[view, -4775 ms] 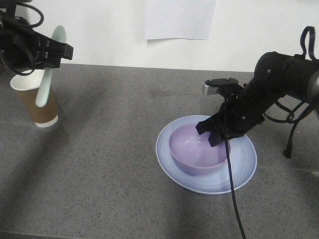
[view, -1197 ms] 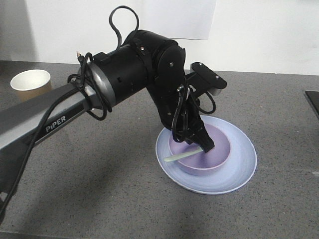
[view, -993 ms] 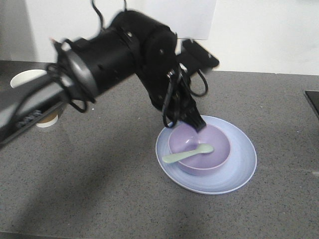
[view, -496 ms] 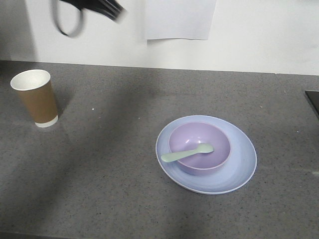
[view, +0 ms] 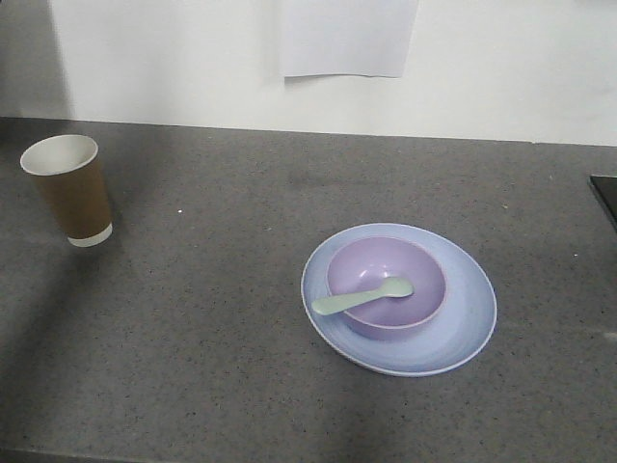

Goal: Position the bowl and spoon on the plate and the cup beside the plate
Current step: 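Open the left gripper to drop the spoon into the bowl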

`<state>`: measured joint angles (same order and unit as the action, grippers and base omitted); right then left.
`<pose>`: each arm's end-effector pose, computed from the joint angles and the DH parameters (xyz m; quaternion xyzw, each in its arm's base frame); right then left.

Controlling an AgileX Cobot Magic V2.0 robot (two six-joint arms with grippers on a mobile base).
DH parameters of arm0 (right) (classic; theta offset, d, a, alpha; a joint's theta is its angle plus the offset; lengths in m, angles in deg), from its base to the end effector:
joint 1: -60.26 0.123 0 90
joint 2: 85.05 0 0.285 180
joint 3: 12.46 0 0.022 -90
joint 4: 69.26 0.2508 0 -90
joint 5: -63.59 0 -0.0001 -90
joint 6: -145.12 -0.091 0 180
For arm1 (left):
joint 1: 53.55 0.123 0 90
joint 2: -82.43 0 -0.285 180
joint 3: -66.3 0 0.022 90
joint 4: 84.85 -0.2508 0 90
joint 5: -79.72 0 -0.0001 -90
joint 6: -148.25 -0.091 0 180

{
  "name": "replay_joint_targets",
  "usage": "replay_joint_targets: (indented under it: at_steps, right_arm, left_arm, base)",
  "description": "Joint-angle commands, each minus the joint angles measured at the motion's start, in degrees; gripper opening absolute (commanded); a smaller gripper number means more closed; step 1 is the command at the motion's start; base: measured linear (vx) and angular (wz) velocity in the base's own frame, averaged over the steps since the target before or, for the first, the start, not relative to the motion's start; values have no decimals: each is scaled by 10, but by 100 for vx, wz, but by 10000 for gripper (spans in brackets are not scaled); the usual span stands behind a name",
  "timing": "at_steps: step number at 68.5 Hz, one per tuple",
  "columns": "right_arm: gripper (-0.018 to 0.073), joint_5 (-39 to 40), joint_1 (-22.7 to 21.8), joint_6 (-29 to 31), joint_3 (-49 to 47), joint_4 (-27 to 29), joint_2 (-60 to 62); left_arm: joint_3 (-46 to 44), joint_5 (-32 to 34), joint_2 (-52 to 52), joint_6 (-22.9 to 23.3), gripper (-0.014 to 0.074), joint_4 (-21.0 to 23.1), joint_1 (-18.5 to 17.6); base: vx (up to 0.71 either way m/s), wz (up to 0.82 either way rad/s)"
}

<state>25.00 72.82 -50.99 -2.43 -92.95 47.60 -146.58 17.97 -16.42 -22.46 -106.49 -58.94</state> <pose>0.0969 -0.0018 0.4808 -0.0110 0.7278 -0.0340 0.6848 0.3349 -0.0019 0.4762 -0.0231 0.8815 0.1308 0.4532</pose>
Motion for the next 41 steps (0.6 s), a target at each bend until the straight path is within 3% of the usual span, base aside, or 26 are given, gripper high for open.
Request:
replay_joint_targets:
  at_steps: [1,20,41]
  right_arm:
    - [-4,43,-2,4,-12,-15,-3]
    - [-4,41,-2,4,-12,-15,-3]
    - [-4,41,-2,4,-12,-15,-3]
  left_arm:
    - [31,53,4,5,272,30,33]
    - [55,57,-65,-34,340,102,55]
    - [55,43,-102,-27,538,105,55]
  base:
    - [0,0]
    - [0,0]
    - [0,0]
